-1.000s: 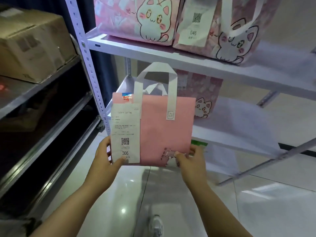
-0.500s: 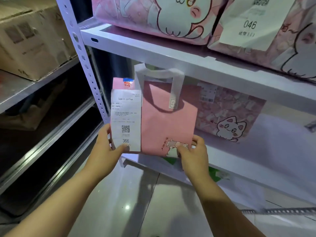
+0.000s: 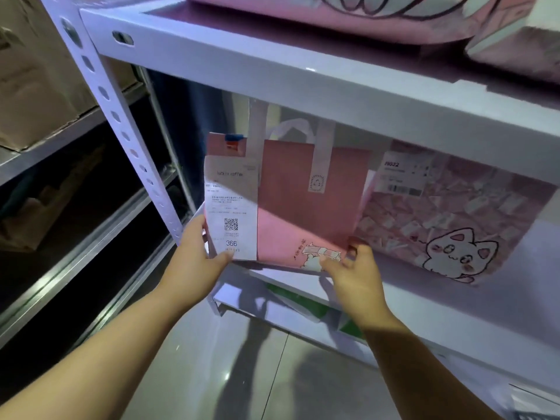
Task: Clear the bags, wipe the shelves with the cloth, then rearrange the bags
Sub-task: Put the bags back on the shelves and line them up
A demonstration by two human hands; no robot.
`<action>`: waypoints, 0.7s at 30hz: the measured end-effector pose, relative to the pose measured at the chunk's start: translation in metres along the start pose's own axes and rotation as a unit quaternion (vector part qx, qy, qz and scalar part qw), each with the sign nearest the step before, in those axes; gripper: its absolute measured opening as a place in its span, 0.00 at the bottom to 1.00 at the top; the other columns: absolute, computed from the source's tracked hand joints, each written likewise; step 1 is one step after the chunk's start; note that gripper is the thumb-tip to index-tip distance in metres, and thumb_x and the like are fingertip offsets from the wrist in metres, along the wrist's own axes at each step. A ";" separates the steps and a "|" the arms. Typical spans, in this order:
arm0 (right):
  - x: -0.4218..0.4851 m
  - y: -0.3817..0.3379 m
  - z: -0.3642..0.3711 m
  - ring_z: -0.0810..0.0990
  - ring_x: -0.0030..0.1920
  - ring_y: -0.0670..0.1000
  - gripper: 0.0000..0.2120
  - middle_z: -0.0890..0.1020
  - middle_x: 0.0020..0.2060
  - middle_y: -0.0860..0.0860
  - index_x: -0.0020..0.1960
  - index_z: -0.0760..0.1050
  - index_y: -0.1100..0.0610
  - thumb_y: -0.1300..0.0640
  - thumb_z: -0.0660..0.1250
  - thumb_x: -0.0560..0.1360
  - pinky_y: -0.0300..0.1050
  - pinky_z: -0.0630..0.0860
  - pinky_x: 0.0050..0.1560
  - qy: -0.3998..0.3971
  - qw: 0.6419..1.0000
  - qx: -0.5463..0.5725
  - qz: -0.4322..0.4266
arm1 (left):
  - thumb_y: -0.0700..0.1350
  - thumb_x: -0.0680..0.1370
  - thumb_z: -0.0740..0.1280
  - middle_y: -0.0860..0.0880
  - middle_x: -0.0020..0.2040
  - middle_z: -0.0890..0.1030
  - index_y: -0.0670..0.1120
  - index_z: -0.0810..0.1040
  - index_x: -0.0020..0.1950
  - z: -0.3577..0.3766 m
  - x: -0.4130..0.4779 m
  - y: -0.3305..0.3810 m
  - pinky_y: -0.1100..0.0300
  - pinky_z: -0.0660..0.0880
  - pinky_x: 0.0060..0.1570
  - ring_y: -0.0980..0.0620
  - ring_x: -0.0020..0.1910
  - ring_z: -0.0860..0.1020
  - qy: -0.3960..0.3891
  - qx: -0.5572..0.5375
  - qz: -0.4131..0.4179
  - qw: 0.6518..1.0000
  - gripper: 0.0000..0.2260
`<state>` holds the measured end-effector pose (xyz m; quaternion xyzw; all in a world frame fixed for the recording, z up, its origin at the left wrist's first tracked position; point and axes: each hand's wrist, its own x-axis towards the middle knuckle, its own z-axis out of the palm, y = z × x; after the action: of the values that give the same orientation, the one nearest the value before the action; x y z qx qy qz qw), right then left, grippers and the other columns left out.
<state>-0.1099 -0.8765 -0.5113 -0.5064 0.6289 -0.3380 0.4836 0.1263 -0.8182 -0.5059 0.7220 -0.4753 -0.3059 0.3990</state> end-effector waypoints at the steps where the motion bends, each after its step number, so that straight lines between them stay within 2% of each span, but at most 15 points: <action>1: 0.003 0.002 0.004 0.81 0.53 0.52 0.17 0.81 0.52 0.50 0.53 0.70 0.48 0.63 0.70 0.70 0.58 0.75 0.60 0.003 1.000 0.006 -0.001 | 0.40 0.73 0.69 0.56 0.62 0.69 0.57 0.66 0.64 0.000 0.006 -0.003 0.64 0.70 0.55 0.66 0.57 0.71 -0.007 0.003 0.005 1.000 0.24; 3: 0.010 0.004 0.010 0.80 0.55 0.52 0.19 0.81 0.54 0.50 0.58 0.71 0.52 0.64 0.70 0.70 0.57 0.73 0.62 0.013 1.000 0.007 -0.011 | 0.39 0.72 0.68 0.52 0.62 0.67 0.59 0.67 0.65 -0.001 0.016 -0.006 0.60 0.67 0.58 0.59 0.60 0.69 -0.023 0.003 0.012 1.000 0.26; 7: 0.014 0.007 0.017 0.79 0.56 0.48 0.22 0.81 0.55 0.46 0.62 0.70 0.54 0.64 0.70 0.70 0.51 0.71 0.65 0.020 0.999 0.016 -0.022 | 0.39 0.73 0.68 0.59 0.55 0.69 0.61 0.67 0.64 -0.001 0.030 -0.012 0.71 0.63 0.53 0.67 0.55 0.69 -0.040 -0.002 0.037 0.999 0.25; 10: 0.010 0.008 0.015 0.75 0.59 0.46 0.26 0.76 0.59 0.43 0.67 0.67 0.54 0.60 0.71 0.72 0.46 0.69 0.63 0.023 1.000 -0.004 -0.011 | 0.41 0.74 0.68 0.56 0.63 0.68 0.62 0.63 0.69 -0.001 0.034 -0.019 0.62 0.62 0.58 0.58 0.61 0.67 -0.050 -0.005 0.024 0.998 0.28; 12: 0.005 0.006 0.012 0.72 0.60 0.47 0.28 0.72 0.59 0.42 0.70 0.65 0.54 0.58 0.71 0.73 0.43 0.66 0.61 0.036 0.999 -0.031 -0.008 | 0.43 0.74 0.68 0.56 0.65 0.65 0.63 0.61 0.69 -0.003 0.031 -0.020 0.59 0.62 0.60 0.58 0.62 0.65 -0.051 -0.010 0.014 0.999 0.30; 14: -0.004 0.002 0.008 0.69 0.66 0.51 0.29 0.71 0.65 0.46 0.71 0.63 0.54 0.56 0.70 0.74 0.46 0.66 0.65 0.042 0.998 -0.041 -0.001 | 0.44 0.74 0.69 0.57 0.66 0.64 0.63 0.60 0.70 -0.006 0.024 -0.015 0.58 0.63 0.60 0.59 0.59 0.67 -0.040 -0.017 -0.001 0.999 0.30; 15: -0.010 -0.002 0.006 0.69 0.68 0.52 0.28 0.70 0.67 0.48 0.72 0.64 0.54 0.56 0.70 0.74 0.48 0.65 0.66 0.045 0.998 -0.037 0.005 | 0.44 0.74 0.69 0.57 0.66 0.63 0.62 0.60 0.70 -0.008 0.020 -0.011 0.58 0.64 0.60 0.59 0.58 0.68 -0.035 -0.019 -0.006 0.999 0.30; 17: -0.023 -0.011 0.003 0.70 0.66 0.50 0.25 0.72 0.67 0.49 0.70 0.66 0.52 0.56 0.69 0.74 0.46 0.67 0.64 0.051 0.998 -0.017 0.012 | 0.44 0.74 0.69 0.56 0.66 0.64 0.59 0.62 0.70 -0.013 0.010 0.000 0.57 0.66 0.60 0.58 0.58 0.69 -0.028 -0.022 -0.016 0.999 0.28; 21: -0.058 -0.038 -0.007 0.78 0.52 0.43 0.12 0.79 0.53 0.43 0.56 0.74 0.48 0.56 0.69 0.74 0.38 0.73 0.52 0.049 0.998 -0.022 -0.028 | 0.44 0.75 0.69 0.52 0.66 0.67 0.52 0.68 0.68 -0.029 -0.020 0.031 0.62 0.67 0.54 0.55 0.59 0.70 -0.035 -0.034 -0.018 0.999 0.22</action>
<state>-0.1040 -0.8307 -0.4593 -0.5172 0.6448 -0.3618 0.4310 0.1290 -0.7982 -0.4639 0.7057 -0.4650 -0.3541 0.4004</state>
